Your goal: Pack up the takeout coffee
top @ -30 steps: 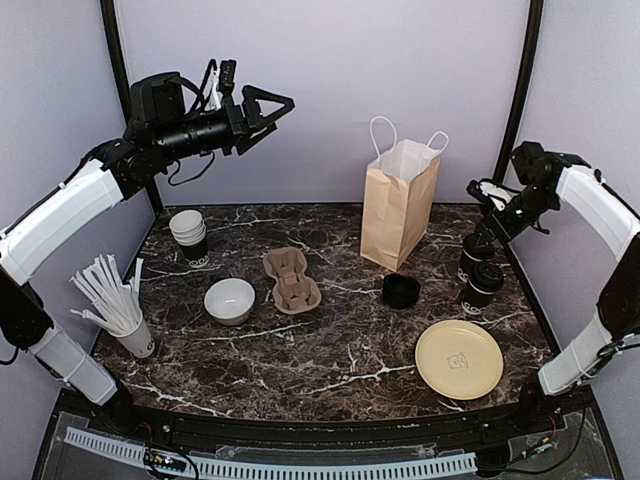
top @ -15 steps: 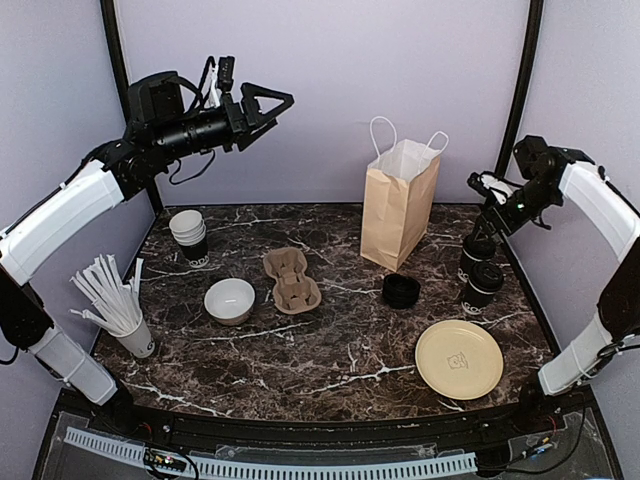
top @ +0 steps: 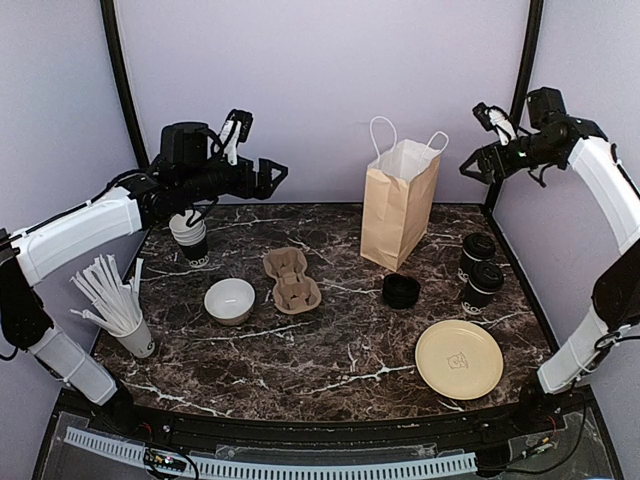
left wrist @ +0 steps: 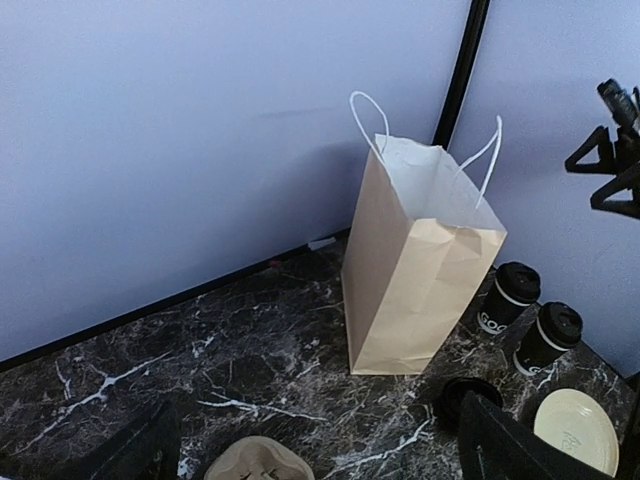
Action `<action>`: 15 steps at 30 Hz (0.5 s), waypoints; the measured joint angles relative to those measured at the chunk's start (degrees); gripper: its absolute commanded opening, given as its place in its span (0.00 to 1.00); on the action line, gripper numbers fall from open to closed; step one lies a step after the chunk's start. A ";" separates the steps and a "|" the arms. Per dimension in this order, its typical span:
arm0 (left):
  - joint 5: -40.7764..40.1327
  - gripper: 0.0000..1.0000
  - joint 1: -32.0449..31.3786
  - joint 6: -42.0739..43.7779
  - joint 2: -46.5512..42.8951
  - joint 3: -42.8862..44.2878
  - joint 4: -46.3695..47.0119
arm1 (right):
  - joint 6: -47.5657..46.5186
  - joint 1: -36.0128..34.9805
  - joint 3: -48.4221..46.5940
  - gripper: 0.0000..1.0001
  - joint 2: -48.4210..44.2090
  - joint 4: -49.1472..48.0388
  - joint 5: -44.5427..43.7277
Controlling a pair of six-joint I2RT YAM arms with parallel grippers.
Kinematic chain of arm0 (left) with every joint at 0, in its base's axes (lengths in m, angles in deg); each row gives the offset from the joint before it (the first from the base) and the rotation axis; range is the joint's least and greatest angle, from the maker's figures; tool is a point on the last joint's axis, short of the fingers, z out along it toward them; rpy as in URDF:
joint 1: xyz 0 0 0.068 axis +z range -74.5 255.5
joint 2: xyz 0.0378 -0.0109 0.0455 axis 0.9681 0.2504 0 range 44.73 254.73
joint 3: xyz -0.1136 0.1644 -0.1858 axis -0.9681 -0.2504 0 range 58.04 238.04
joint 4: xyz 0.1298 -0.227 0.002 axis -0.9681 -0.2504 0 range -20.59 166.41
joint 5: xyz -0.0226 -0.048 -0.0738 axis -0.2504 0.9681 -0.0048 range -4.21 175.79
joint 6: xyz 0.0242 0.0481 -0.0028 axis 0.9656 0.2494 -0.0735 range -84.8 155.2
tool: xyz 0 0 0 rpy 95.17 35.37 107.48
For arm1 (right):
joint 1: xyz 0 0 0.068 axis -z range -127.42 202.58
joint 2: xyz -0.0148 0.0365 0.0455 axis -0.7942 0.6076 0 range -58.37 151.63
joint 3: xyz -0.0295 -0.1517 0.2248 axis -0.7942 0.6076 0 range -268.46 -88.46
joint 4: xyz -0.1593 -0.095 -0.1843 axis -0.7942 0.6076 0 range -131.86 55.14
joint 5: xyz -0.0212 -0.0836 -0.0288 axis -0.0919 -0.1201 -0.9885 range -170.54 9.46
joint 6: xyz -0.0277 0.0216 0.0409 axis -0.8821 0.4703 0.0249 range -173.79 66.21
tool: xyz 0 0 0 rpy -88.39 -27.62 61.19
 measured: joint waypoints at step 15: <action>-4.13 0.90 0.09 5.81 0.79 -2.86 -3.45 | 6.25 -4.52 -27.02 0.71 22.75 -7.19 3.04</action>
